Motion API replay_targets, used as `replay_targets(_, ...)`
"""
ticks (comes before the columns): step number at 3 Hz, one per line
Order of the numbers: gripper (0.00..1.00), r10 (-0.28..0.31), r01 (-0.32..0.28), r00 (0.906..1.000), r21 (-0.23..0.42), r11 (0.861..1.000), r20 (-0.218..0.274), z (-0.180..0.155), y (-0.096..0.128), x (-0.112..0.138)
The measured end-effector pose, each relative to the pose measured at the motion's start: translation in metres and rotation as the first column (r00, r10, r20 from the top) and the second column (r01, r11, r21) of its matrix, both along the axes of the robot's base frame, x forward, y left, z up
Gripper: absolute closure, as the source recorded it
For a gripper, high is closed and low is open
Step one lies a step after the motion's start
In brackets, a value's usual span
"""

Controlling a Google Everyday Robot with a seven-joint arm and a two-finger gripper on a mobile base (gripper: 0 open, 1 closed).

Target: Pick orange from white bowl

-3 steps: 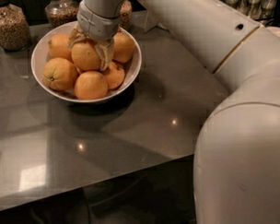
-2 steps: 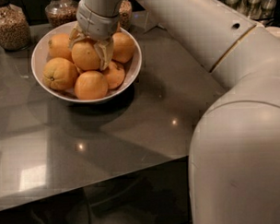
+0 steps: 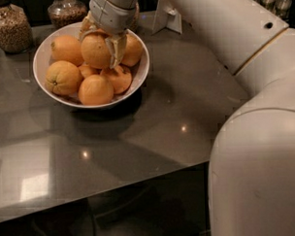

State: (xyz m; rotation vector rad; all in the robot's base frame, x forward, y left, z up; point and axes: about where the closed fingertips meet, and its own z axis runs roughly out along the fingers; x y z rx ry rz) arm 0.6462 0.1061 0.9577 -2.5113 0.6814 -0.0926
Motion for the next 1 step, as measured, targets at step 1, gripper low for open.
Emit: replay_targets(1,1.0,-0.014,0.014,0.9999,0.099,0.995,-0.006,0.0247,-0.0098,-0.0089)
